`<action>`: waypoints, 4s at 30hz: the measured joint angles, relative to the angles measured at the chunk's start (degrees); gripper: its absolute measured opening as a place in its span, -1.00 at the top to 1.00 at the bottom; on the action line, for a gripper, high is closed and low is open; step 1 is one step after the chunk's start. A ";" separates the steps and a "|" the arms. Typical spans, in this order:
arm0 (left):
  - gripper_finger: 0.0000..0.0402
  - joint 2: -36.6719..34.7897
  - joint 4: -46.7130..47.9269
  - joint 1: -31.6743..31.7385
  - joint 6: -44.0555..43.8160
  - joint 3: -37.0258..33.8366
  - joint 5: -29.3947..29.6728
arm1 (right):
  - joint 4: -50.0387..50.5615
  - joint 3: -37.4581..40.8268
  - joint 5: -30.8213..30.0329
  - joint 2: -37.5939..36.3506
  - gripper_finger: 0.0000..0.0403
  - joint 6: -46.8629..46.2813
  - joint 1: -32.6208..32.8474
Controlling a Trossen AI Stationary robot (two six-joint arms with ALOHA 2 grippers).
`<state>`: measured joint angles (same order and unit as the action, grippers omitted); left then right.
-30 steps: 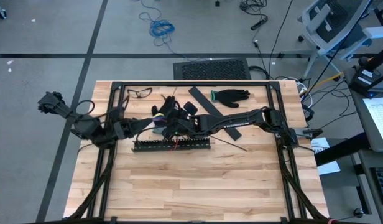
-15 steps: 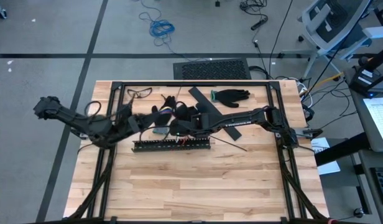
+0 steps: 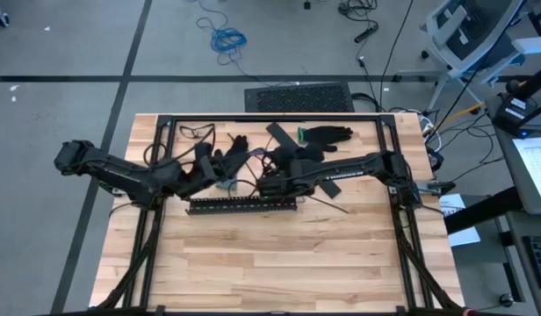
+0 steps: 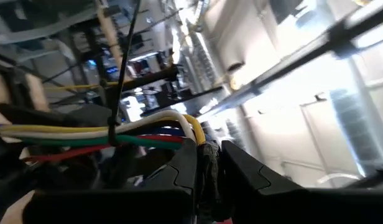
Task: Ziptie cables
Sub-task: Put the ziptied cables in the black cable duct
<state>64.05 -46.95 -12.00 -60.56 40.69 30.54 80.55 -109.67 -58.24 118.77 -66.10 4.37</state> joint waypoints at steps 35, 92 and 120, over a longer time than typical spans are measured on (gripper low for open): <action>0.75 -6.12 45.31 -20.66 -14.73 0.09 19.09 | 9.33 1.11 10.90 -4.12 0.18 -17.56 10.91; 0.76 7.67 83.63 -18.86 -35.06 0.02 2.58 | 7.82 7.74 20.64 -4.08 0.18 -18.15 11.16; 0.31 9.51 98.91 -17.33 -24.11 0.07 -3.71 | 8.85 7.74 20.92 -4.08 0.18 -17.23 11.50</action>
<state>73.56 51.96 -29.32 -84.67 40.75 26.83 89.41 -101.93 -37.32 114.69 -83.33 15.87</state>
